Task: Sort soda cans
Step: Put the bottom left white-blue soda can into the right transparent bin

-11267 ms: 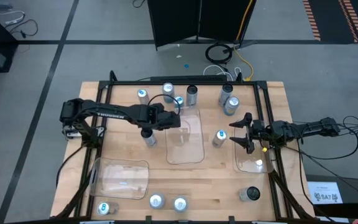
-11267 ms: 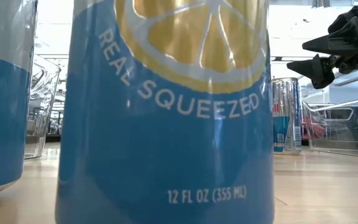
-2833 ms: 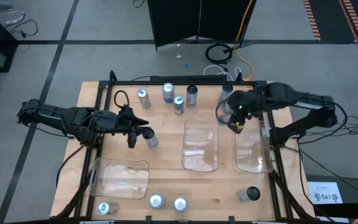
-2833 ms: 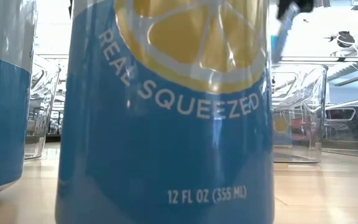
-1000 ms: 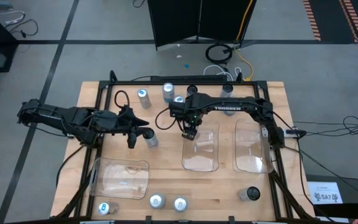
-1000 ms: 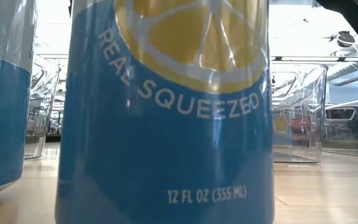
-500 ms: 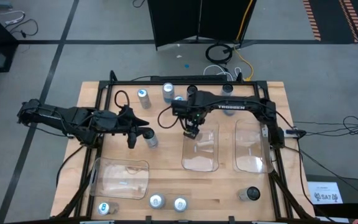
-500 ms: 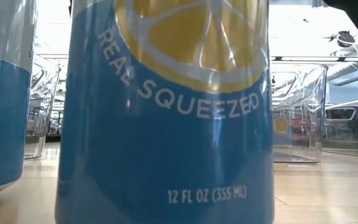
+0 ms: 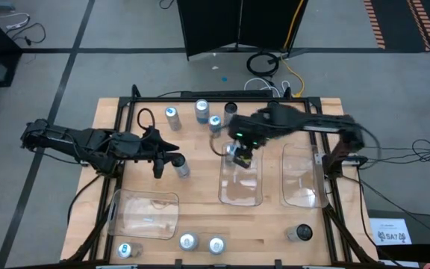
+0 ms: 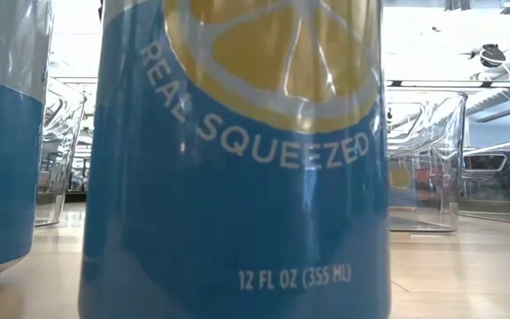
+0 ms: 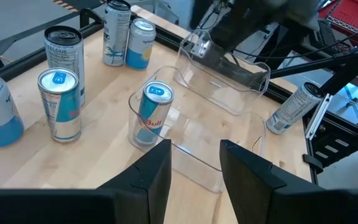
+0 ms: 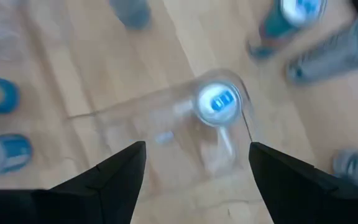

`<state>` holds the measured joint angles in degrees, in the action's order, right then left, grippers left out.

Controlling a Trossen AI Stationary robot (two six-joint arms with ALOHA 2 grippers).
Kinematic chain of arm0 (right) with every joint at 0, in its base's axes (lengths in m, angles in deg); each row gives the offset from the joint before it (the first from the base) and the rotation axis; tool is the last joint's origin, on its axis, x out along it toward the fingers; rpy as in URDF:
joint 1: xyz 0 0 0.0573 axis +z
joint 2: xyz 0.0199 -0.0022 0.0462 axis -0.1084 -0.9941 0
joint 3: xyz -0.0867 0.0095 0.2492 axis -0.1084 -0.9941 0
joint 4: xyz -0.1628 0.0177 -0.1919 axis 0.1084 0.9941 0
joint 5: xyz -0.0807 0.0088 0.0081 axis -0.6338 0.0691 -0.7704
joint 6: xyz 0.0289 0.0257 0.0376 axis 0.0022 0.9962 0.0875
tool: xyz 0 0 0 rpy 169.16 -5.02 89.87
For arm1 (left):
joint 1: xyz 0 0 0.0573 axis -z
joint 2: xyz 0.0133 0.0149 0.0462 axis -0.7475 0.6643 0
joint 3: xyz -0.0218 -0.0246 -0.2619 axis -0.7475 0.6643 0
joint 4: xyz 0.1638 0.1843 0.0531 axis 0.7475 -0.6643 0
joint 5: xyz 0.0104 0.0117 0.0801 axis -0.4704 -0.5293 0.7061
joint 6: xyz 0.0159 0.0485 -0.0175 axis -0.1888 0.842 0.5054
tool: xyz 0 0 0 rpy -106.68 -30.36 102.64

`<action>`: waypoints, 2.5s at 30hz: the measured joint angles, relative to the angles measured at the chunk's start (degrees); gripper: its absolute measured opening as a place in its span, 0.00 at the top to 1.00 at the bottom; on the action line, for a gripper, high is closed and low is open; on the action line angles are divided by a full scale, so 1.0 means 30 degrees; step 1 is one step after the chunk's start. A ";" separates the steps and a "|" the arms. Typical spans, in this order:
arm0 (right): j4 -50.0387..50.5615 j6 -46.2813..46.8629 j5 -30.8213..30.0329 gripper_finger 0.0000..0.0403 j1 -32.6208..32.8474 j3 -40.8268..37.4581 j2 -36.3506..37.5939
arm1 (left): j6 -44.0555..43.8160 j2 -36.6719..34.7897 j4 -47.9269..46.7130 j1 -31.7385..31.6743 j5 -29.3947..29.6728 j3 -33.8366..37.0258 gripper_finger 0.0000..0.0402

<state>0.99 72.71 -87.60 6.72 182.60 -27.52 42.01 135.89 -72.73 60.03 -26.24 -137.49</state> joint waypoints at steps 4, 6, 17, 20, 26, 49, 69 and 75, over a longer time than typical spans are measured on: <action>-0.3115 0.1079 -0.2052 0.31 0.1858 -0.3031 0.3156 | 0.0000 0.0000 0.0000 0.0000 0.0000 0.0000 0.64; -0.5116 0.2060 -0.3093 0.31 0.2623 -0.5510 0.4904 | 0.0000 0.0000 0.0001 0.0000 0.0000 0.0000 0.64; -2.5735 0.0830 -0.3676 0.31 0.2135 -1.9155 0.9719 | 0.0000 0.0000 0.0013 0.0000 0.0301 0.0000 0.64; -2.9609 0.0086 -0.3662 0.31 0.1376 -2.0261 0.9117 | 0.0000 0.0000 0.0015 -0.0007 0.0523 0.0000 0.64; -3.1663 -0.0337 -0.3676 0.31 0.0491 -2.0294 0.8385 | -0.0022 0.0000 0.0029 -0.0002 0.0534 0.0000 0.64; -3.1138 -0.2894 -0.2801 0.14 -0.0054 -2.0196 0.8471 | -0.0029 0.0000 0.0058 0.0000 0.0583 0.0000 0.64; -3.1984 -0.2472 -0.1745 0.05 -0.0039 -1.9769 0.6864 | -0.0022 0.0000 0.0007 -0.0002 0.0583 0.0000 0.64; -3.3063 -0.3438 0.0069 0.05 0.0003 -1.7879 0.2161 | -0.0015 0.0000 0.0007 -0.0003 0.0583 0.0000 0.64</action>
<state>-98.19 62.40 -87.39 6.73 128.96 -21.04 41.97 135.89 -72.71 60.03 -24.49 -137.49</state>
